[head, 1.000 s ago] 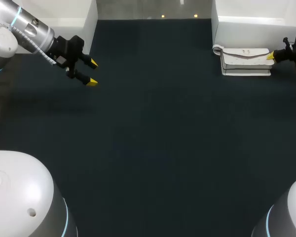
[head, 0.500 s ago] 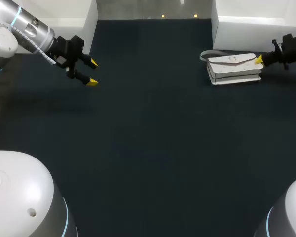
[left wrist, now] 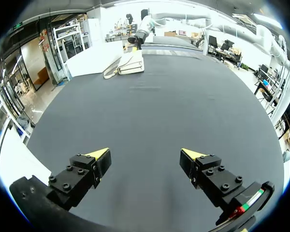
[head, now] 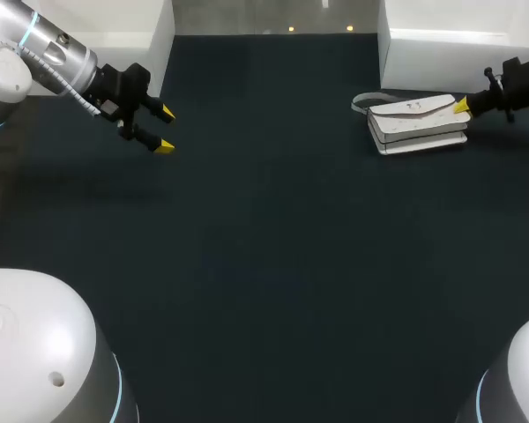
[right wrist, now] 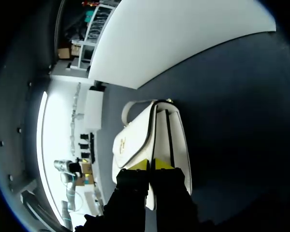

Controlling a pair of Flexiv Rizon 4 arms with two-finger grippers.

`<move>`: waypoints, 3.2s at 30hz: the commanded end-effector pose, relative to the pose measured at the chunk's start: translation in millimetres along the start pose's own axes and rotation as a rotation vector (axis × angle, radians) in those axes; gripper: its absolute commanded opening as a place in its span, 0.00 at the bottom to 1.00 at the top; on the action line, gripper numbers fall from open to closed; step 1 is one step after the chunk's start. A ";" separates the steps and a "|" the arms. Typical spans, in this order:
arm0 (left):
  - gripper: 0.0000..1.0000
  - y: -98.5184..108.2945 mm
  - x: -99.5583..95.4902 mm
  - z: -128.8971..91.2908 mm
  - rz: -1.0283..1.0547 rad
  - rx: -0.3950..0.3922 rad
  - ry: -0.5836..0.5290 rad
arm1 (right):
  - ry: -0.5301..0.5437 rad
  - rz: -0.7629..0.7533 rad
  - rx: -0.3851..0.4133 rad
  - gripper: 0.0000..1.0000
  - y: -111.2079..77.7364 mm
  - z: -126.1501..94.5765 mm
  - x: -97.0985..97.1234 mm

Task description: Pick up the bag, open it, inspect its contents, close it, and place it on the opposite side

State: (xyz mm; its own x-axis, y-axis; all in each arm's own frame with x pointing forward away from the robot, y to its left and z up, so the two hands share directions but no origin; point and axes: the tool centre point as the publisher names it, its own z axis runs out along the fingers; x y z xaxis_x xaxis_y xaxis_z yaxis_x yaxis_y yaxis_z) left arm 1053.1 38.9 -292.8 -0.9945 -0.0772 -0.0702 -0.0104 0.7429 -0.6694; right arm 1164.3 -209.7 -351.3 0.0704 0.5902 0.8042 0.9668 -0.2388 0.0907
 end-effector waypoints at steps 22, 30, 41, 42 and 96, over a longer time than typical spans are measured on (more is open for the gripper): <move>1.00 0.7 -0.3 0.8 0.001 0.003 -0.001 | 0.138 0.027 -0.126 0.00 -82.8 58.4 34.3; 1.00 0.7 -0.3 0.8 0.001 0.003 -0.001 | 0.106 0.012 -0.190 0.00 -101.3 69.9 53.7; 1.00 0.7 -0.3 0.8 0.001 0.003 -0.001 | 0.085 0.032 -0.245 0.00 -128.4 84.2 68.1; 1.00 0.7 -0.3 0.8 0.001 0.003 -0.001 | 0.086 0.037 -0.250 0.00 -130.6 84.8 68.2; 1.00 0.7 -0.3 0.8 0.001 0.003 -0.001 | 0.102 0.025 0.300 0.19 -147.4 117.3 76.5</move>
State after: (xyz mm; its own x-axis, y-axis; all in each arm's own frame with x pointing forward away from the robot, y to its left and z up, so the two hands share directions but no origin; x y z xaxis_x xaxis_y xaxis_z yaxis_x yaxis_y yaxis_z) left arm 1053.1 38.8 -292.8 -0.9945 -0.0774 -0.0702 -0.0106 0.7429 -0.6693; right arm 1049.6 -38.6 -371.1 0.0828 0.5043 0.8595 0.9877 -0.1563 -0.0035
